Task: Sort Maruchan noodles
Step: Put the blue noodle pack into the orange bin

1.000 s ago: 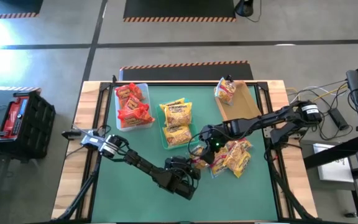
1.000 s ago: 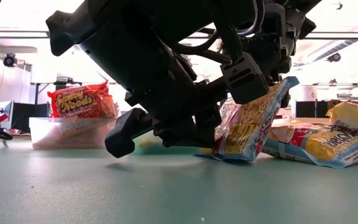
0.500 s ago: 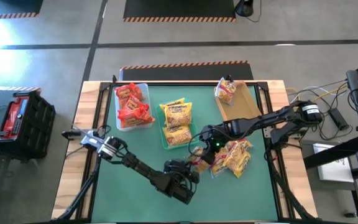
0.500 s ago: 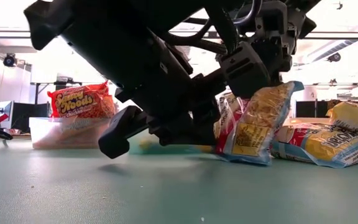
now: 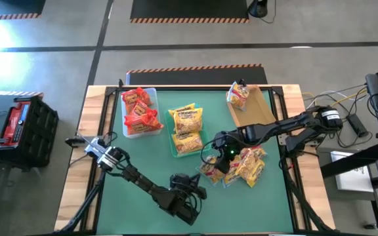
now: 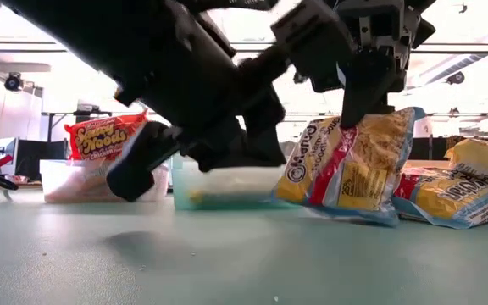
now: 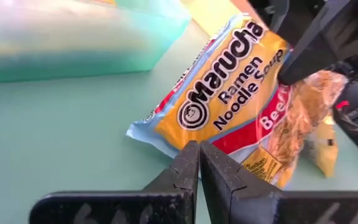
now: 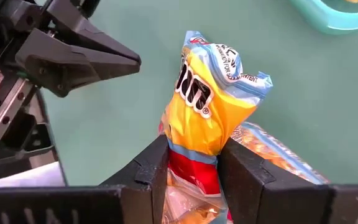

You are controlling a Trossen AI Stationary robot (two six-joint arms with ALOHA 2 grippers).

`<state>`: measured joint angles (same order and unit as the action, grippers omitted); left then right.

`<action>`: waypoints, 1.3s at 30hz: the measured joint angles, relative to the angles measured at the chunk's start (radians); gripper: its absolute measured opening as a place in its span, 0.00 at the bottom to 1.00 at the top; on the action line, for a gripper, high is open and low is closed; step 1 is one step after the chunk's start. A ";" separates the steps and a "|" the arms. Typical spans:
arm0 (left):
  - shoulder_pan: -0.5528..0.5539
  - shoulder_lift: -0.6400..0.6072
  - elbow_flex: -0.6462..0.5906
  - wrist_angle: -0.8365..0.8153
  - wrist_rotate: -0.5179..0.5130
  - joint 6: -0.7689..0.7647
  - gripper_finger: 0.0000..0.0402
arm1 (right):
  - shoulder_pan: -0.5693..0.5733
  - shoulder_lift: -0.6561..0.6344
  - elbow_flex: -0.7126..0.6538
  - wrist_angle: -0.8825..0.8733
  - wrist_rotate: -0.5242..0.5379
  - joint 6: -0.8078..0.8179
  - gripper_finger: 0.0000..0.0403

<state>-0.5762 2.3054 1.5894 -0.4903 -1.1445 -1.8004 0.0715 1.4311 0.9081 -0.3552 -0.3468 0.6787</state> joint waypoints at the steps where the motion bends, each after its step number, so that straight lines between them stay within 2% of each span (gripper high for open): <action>1: -0.005 -0.005 0.000 -0.003 -0.005 0.000 0.00 | 0.000 -0.005 0.000 0.000 -0.006 -0.002 0.28; 13: -0.023 -0.062 0.000 -0.057 -0.061 0.007 0.00 | -0.021 -0.147 0.000 -0.017 -0.027 -0.054 0.28; 17: -0.024 -0.074 0.000 -0.071 -0.076 0.007 0.00 | -0.075 -0.228 0.000 -0.030 0.016 -0.090 0.28; 20: -0.023 -0.087 0.000 -0.114 -0.081 0.007 0.00 | -0.141 -0.283 0.000 -0.081 0.093 -0.132 0.28; 24: -0.020 -0.105 0.000 -0.188 -0.084 0.007 0.00 | -0.255 -0.346 0.000 -0.132 0.135 -0.208 0.28; 30: -0.018 -0.121 0.000 -0.298 -0.078 -0.030 0.00 | -0.469 -0.413 0.000 -0.185 0.141 -0.303 0.28; 35: -0.018 -0.147 -0.001 -0.496 -0.075 -0.136 0.00 | -0.639 -0.443 0.000 -0.238 0.141 -0.386 0.28; 39: -0.018 -0.195 -0.013 -0.665 -0.087 -0.180 0.00 | -0.726 -0.440 0.000 -0.284 0.139 -0.479 0.28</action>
<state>-0.5938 2.1102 1.5768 -1.1556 -1.2320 -1.9805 -0.6543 0.9911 0.9081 -0.6397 -0.2078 0.1994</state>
